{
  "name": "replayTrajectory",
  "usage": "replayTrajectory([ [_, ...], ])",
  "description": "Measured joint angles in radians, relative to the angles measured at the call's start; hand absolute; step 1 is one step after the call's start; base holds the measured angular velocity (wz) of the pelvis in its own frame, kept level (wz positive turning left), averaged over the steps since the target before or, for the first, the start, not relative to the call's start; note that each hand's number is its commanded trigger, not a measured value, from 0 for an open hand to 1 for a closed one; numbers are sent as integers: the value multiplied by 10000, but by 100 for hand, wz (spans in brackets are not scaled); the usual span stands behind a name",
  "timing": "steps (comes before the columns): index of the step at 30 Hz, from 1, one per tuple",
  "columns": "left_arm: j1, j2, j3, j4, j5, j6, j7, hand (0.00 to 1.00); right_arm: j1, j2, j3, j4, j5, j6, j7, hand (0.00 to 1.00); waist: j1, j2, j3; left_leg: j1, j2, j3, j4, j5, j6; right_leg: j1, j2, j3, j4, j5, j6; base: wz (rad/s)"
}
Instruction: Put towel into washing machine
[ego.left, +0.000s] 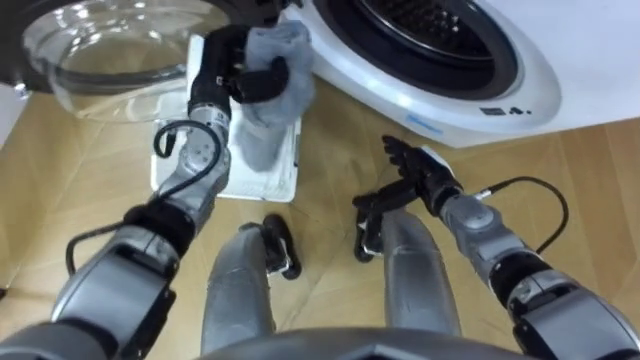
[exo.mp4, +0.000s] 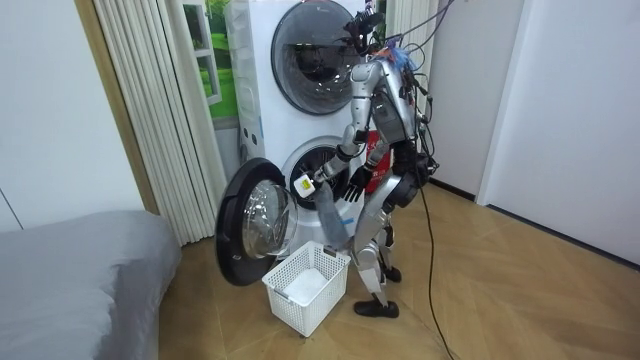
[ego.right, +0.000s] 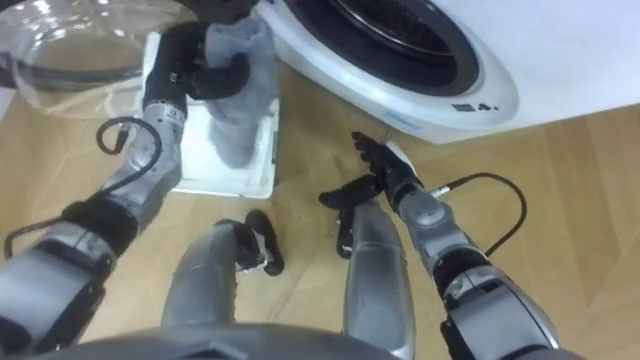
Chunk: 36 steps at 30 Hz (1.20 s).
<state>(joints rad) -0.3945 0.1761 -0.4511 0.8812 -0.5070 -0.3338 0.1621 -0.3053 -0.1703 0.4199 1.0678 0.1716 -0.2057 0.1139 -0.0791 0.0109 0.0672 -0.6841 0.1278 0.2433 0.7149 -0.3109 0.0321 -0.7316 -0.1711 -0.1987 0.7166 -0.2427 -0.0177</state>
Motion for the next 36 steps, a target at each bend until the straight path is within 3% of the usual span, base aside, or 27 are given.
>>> replayTrajectory([
  [1,171,2,-110,0,-731,51,-604,100,-6,2,-25,-3,-142,1,57,0,30,19,-83,54,-23,1,-150,77,13,59,50,20,-168,88,25,5],
  [7,671,-78,-642,-399,-2933,581,-2864,100,163,15,-99,10,-253,8,312,0,-21,50,-138,335,36,-183,-415,173,-6,672,335,-185,-961,404,60,0],
  [13,732,-56,-823,-921,-4461,972,-4548,100,353,22,-110,-187,-251,19,425,0,15,44,-152,305,96,-205,-439,174,-4,688,359,-208,-1085,496,69,-2],
  [24,706,-114,-544,-1767,-7242,1679,-5502,100,500,136,-107,-538,-256,123,408,0,54,122,-211,370,162,-77,-389,175,-9,647,411,-61,-902,491,56,-2],
  [27,700,-240,-119,-1776,-7613,1824,-5641,100,537,228,-192,-537,-512,140,394,0,26,121,-212,351,172,-73,-353,173,-15,650,493,-61,-938,493,53,-2],
  [28,700,-266,-54,-1796,-7769,1825,-5645,100,552,237,-202,-543,-606,189,393,100,22,119,-213,350,177,-79,-353,179,-25,650,498,-62,-959,493,50,0],
  [36,701,-770,-22,-1835,-8324,1854,-5664,100,571,258,-199,-556,-597,355,372,100,31,86,-242,359,166,-154,-355,235,-83,672,505,-74,-933,513,-1,1],
])
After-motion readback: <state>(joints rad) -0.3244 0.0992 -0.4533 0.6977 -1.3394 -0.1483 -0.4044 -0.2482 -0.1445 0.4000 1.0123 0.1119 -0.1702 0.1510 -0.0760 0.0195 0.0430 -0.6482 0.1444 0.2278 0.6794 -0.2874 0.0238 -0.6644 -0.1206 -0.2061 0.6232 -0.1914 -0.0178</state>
